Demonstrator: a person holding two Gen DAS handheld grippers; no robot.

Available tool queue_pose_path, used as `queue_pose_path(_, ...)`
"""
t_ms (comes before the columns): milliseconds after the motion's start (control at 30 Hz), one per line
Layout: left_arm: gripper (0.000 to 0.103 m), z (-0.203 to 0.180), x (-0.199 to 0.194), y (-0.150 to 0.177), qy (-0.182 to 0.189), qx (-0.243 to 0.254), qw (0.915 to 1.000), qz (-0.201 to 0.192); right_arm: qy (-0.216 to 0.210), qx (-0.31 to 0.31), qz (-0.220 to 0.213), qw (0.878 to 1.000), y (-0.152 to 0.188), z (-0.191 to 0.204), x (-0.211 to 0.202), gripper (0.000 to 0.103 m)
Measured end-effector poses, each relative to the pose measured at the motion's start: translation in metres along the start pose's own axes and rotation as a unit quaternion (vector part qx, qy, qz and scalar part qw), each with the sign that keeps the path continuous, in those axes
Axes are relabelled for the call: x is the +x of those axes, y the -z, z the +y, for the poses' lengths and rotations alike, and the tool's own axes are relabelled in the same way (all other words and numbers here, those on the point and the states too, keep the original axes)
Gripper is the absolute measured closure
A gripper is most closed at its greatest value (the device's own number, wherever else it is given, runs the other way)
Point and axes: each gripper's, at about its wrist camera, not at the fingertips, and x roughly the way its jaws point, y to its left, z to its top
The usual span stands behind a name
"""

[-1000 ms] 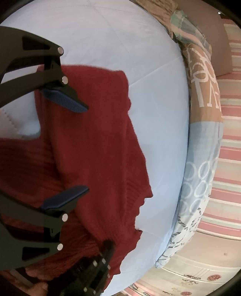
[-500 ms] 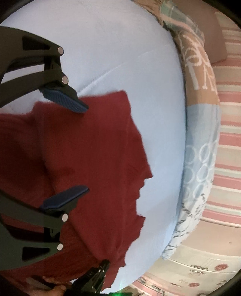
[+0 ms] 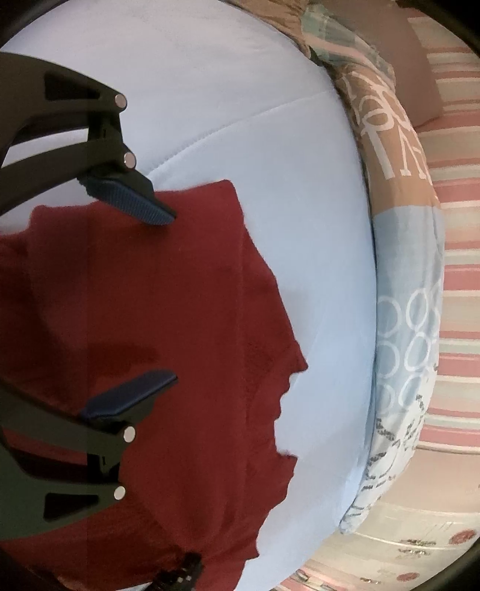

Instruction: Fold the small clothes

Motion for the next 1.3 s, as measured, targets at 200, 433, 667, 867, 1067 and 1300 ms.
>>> queue_pose_path(200,0.021,-0.015,0.005,0.005,-0.011,0.012,0.9998,0.012,0.013,-0.022,0.004,1.000,0.003,0.009,0.003,0.044)
queue_pose_path(433,0.022,-0.016,0.007,0.000,-0.013,-0.008,0.9994,0.030,-0.016,-0.027,0.034,0.999,0.010,0.003,0.019,0.044)
queue_pose_path(667,0.021,-0.042,-0.001,-0.015,-0.009,-0.022,0.9996,0.012,0.037,0.000,-0.007,0.999,-0.009,-0.095,0.006,0.030)
queue_pose_path(867,0.021,-0.091,0.008,-0.018,-0.004,-0.002,0.9999,0.011,0.133,0.034,0.001,0.991,-0.008,-0.224,0.029,0.031)
queue_pose_path(1067,0.021,-0.120,0.019,-0.020,-0.011,0.006,0.9998,0.018,0.182,0.101,0.033,0.978,-0.003,-0.318,0.066,0.030)
queue_pose_path(1300,0.021,-0.132,0.015,-0.025,-0.014,0.002,0.9998,0.015,0.146,0.188,0.056,0.970,-0.006,-0.364,0.090,0.029)
